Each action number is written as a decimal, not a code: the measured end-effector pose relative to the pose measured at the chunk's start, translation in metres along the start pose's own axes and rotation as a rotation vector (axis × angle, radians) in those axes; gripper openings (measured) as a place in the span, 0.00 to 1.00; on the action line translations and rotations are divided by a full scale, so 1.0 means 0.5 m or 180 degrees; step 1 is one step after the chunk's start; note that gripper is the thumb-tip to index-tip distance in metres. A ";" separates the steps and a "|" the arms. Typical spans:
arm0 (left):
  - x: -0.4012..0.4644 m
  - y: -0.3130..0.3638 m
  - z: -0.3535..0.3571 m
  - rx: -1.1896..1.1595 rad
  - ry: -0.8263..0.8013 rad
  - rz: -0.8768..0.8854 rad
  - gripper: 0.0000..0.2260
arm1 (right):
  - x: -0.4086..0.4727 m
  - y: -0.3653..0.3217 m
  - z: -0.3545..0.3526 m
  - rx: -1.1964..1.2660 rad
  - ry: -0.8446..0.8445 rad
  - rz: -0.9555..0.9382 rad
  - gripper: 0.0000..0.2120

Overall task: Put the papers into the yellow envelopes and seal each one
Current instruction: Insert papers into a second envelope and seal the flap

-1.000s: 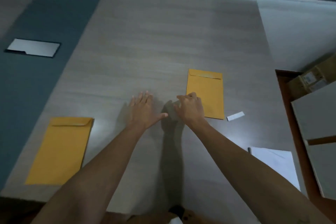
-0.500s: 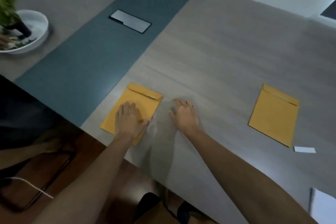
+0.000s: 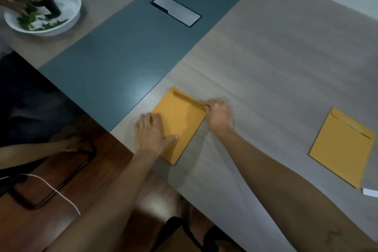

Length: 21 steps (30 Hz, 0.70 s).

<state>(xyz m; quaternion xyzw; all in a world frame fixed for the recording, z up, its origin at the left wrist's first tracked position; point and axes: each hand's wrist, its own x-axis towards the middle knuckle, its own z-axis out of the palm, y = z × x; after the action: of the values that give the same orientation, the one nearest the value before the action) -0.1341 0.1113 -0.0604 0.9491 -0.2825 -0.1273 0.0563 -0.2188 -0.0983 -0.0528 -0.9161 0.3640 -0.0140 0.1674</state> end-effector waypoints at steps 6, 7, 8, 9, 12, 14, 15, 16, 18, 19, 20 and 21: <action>-0.004 0.057 -0.003 0.0071 -0.0002 0.0371 0.46 | -0.051 0.074 -0.036 0.0402 0.0100 0.0418 0.11; -0.005 0.076 -0.004 0.0063 -0.0040 0.0492 0.46 | -0.066 0.096 -0.042 0.0384 0.0095 0.0471 0.11; -0.007 0.096 -0.004 0.0059 -0.0092 0.0624 0.45 | -0.082 0.120 -0.048 0.0389 0.0097 0.0523 0.11; -0.011 0.121 -0.002 0.0063 -0.0148 0.0777 0.45 | -0.099 0.147 -0.056 0.0403 0.0110 0.0586 0.10; -0.032 0.206 0.015 0.0064 -0.0320 0.1289 0.43 | -0.158 0.228 -0.081 0.0481 0.0078 0.0835 0.09; -0.059 0.271 0.035 0.0090 -0.0420 0.1691 0.41 | -0.205 0.282 -0.095 0.0593 0.0057 0.1052 0.09; -0.074 0.300 0.046 0.0057 -0.0471 0.1846 0.41 | -0.229 0.307 -0.100 0.0632 0.0053 0.1144 0.09; -0.092 0.328 0.057 -0.0010 -0.0525 0.1974 0.40 | -0.256 0.334 -0.103 0.0666 0.0056 0.1238 0.09; -0.126 0.377 0.080 -0.0172 -0.0618 0.2212 0.38 | -0.312 0.385 -0.107 0.0695 0.0064 0.1395 0.09; -0.143 0.398 0.091 -0.0216 -0.0688 0.2325 0.37 | -0.341 0.407 -0.108 0.0694 0.0079 0.1485 0.09; -0.161 0.418 0.100 -0.0218 -0.0763 0.2425 0.36 | -0.370 0.429 -0.110 0.0698 0.0109 0.1591 0.09; -0.178 0.435 0.110 -0.0203 -0.0806 0.2517 0.36 | -0.397 0.447 -0.112 0.0692 0.0152 0.1689 0.09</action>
<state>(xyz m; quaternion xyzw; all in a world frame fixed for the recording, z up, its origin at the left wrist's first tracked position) -0.3349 -0.0230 -0.0557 0.7421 -0.6259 -0.2203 0.0950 -0.5212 -0.1334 -0.0518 -0.7650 0.5912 -0.0303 0.2538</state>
